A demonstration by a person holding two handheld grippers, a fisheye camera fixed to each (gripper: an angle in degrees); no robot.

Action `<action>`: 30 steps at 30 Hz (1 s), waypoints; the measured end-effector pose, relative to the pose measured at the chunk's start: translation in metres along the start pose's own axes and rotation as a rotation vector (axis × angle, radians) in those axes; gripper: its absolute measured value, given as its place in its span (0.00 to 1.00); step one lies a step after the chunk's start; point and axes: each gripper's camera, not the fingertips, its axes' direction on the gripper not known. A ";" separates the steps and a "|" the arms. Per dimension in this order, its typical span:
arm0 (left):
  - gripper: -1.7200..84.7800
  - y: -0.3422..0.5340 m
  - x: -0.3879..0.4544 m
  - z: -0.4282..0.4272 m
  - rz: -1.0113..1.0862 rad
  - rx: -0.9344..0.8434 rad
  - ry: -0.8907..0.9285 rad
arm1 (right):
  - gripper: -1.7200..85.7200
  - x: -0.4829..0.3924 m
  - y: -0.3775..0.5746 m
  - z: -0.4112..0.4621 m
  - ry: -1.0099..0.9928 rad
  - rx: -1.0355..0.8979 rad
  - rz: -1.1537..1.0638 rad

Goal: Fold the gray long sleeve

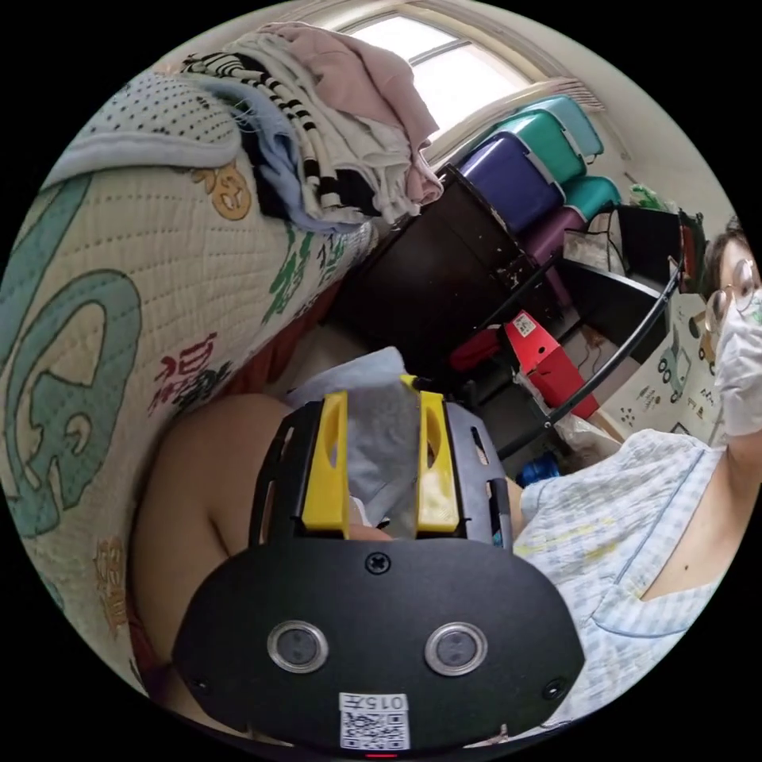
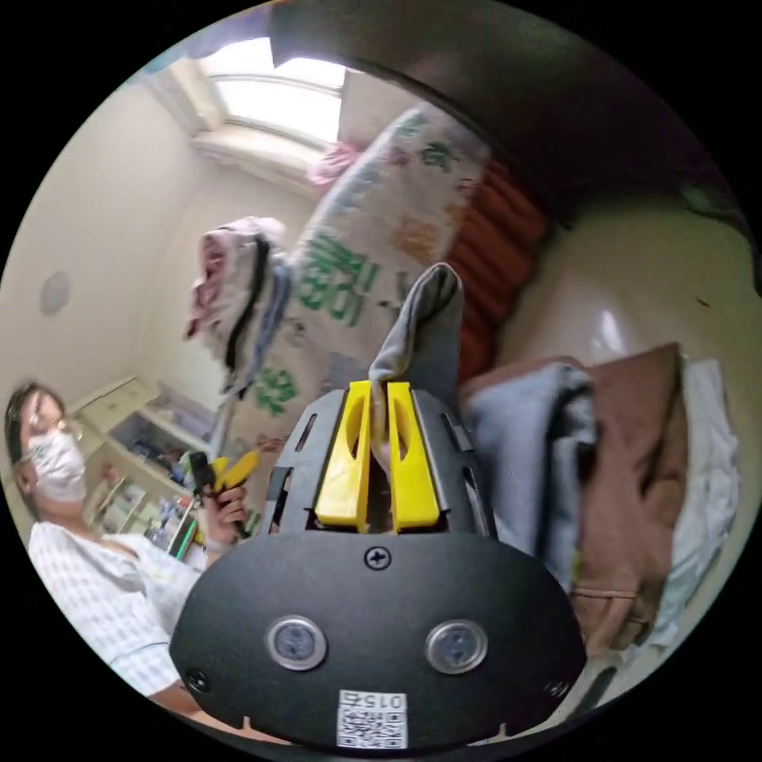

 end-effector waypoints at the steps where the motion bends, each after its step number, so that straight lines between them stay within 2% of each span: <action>1: 0.17 0.002 0.006 -0.003 0.009 0.024 -0.009 | 0.05 -0.034 0.001 0.003 -0.102 -0.019 -0.093; 5: 0.18 0.011 0.019 -0.028 0.014 0.101 0.036 | 0.02 -0.152 0.014 0.014 -0.438 -0.089 -0.443; 7: 0.18 0.031 0.025 -0.063 0.018 0.185 0.065 | 0.02 -0.224 0.035 0.034 -0.635 -0.227 -0.634; 10: 0.18 0.073 0.022 -0.117 -0.006 0.294 0.090 | 0.03 -0.276 0.079 0.065 -0.794 -0.391 -0.722; 12: 0.18 0.108 0.012 -0.149 -0.042 0.344 0.052 | 0.03 -0.286 0.113 0.089 -0.843 -0.506 -0.700; 15: 0.17 0.177 -0.018 -0.189 -0.178 0.379 -0.085 | 0.04 -0.281 0.177 0.143 -0.609 -0.689 -0.543; 18: 0.17 0.241 -0.044 -0.210 -0.303 0.392 -0.122 | 0.04 -0.287 0.228 0.153 -0.405 -0.756 -0.637; 22: 0.20 0.293 -0.065 -0.203 -0.356 0.380 -0.059 | 0.06 -0.314 0.264 0.140 -0.389 -0.868 -0.833; 24: 0.21 0.300 -0.067 -0.194 -0.365 0.369 -0.044 | 0.06 -0.317 0.278 0.140 -0.357 -0.881 -0.848; 30: 0.22 0.312 -0.068 -0.173 -0.351 0.425 0.111 | 0.06 -0.328 0.320 0.151 -0.191 -0.742 -0.839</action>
